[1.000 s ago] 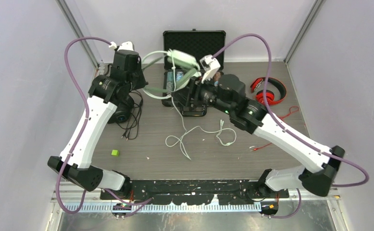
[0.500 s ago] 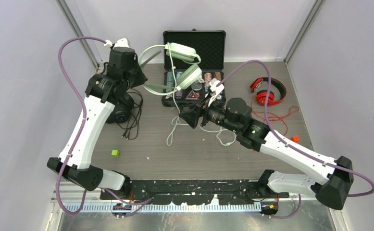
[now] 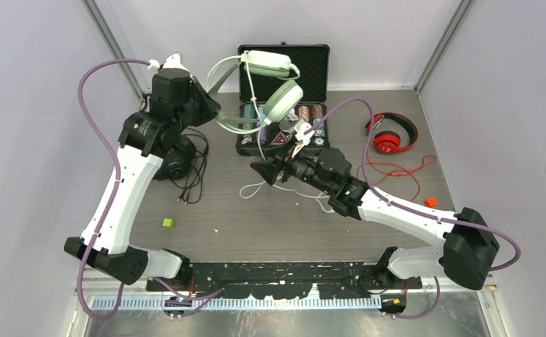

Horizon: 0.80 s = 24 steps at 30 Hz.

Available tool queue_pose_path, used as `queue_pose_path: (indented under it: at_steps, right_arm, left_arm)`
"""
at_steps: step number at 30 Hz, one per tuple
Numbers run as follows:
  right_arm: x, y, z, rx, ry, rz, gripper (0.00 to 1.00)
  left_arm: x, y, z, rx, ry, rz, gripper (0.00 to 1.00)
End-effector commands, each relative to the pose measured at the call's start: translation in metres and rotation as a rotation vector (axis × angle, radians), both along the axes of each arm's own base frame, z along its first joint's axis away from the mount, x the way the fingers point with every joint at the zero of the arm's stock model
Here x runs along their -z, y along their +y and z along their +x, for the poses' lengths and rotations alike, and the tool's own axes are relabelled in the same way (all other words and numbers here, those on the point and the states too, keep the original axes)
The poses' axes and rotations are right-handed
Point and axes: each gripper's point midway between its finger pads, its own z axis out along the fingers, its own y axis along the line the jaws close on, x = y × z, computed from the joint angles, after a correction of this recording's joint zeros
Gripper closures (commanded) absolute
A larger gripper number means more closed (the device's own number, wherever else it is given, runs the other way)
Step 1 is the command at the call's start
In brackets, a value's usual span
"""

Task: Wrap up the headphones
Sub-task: Wrap the headphones cable around the headphones.

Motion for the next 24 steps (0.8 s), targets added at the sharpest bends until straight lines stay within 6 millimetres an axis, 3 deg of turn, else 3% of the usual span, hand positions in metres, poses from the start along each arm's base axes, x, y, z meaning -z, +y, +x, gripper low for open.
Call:
queue_pose_path:
  at_steps: [1,5,10,17,24]
  right_arm:
    - [-0.048,0.001,0.005,0.019,-0.12,0.098,0.37]
    - [-0.034,0.008,0.009,0.009,-0.099,0.072,0.67]
    - [-0.027,0.022,-0.002,-0.068,-0.062,0.077,0.98]
    - [-0.044,0.039,-0.028,-0.144,-0.073,0.05,0.99]
    - [-0.058,0.042,-0.018,-0.065,-0.077,0.07,1.0]
  left_arm:
    - [-0.056,-0.015,-0.001,0.03,-0.17,-0.176,1.0]
    - [-0.06,-0.021,0.0,0.044,-0.19,-0.232,1.0]
    - [-0.063,-0.023,0.005,0.035,-0.21,-0.251,1.0]
    - [-0.06,-0.013,0.019,-0.025,-0.286,-0.229,1.0]
    - [-0.047,-0.018,0.026,-0.012,-0.287,-0.224,1.0]
